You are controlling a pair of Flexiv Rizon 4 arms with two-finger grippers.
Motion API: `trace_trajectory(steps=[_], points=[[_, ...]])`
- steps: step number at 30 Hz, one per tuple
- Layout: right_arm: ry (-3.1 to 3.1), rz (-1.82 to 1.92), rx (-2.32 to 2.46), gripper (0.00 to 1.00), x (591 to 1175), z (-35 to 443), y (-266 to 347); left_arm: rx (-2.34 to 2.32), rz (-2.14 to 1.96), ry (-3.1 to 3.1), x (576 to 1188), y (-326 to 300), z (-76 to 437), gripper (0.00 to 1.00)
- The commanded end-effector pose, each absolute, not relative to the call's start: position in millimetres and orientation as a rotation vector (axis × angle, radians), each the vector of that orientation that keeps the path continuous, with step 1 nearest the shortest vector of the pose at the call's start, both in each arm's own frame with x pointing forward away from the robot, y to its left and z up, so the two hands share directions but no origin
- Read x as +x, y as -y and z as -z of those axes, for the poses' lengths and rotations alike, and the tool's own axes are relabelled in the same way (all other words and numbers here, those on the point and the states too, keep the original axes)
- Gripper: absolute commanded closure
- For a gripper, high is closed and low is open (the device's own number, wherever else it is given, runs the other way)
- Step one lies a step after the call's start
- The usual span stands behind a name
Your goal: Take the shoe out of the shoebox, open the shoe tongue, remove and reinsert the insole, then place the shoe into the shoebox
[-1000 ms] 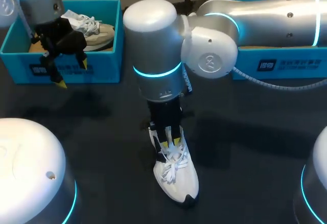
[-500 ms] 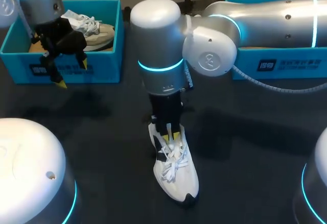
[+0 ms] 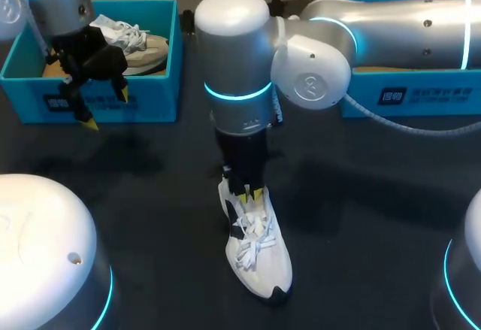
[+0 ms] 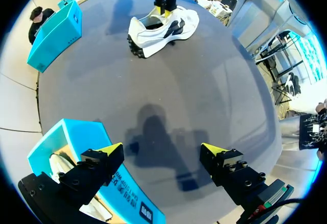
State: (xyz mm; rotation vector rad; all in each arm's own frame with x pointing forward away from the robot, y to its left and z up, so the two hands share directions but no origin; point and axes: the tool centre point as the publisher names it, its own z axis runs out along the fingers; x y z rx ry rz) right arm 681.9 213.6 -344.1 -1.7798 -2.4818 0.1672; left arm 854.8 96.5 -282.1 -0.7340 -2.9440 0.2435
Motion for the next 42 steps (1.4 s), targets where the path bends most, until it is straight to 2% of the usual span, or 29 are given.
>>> trace_trajectory(steps=[1,7,12,13,16,17,18,19,26,37,42], points=[[2.479,-0.144,-1.756,0.83,686.6,344.1,-207.2,-0.736,-0.243,2.945,854.3,-97.2,281.7,0.0],[2.628,-0.143,-1.64,0.81,686.9,304.9,-203.4,-0.736,-0.243,2.945,854.3,-97.2,281.7,0.0],[2.869,-0.047,-1.215,0.77,696.4,281.9,-199.3,-0.736,-0.243,2.945,854.3,-97.2,281.7,0.0],[2.917,-0.032,-1.128,0.73,698.6,278.5,-198.8,-0.736,-0.243,2.945,854.3,-97.2,281.7,0.0],[3.034,0.016,-0.819,0.52,706.9,271.0,-196.7,-0.736,-0.243,2.945,854.3,-97.2,281.7,0.0],[3.065,0.04,-0.679,0.42,709.9,269.5,-196.1,-0.736,-0.243,2.945,854.3,-97.2,281.7,0.0],[3.084,0.055,-0.602,0.15,712.3,267.8,-195.8,-0.736,-0.243,2.945,854.3,-97.2,281.7,0.0],[3.105,0.064,-0.53,0.0,715.4,266.3,-195.5,-0.736,-0.243,2.945,854.3,-97.2,281.7,0.0],[3.125,0.146,0.221,0.0,732.9,265.6,-206.0,-0.736,-0.243,2.945,854.3,-97.2,281.7,0.0],[3.075,0.191,0.202,0.0,739.5,264.2,-201.7,-0.736,-0.243,2.945,854.3,-97.2,281.7,0.0],[3.087,0.152,0.5,0.0,752.9,278.1,-216.7,-0.736,-0.243,2.945,854.3,-97.2,281.7,0.0]])
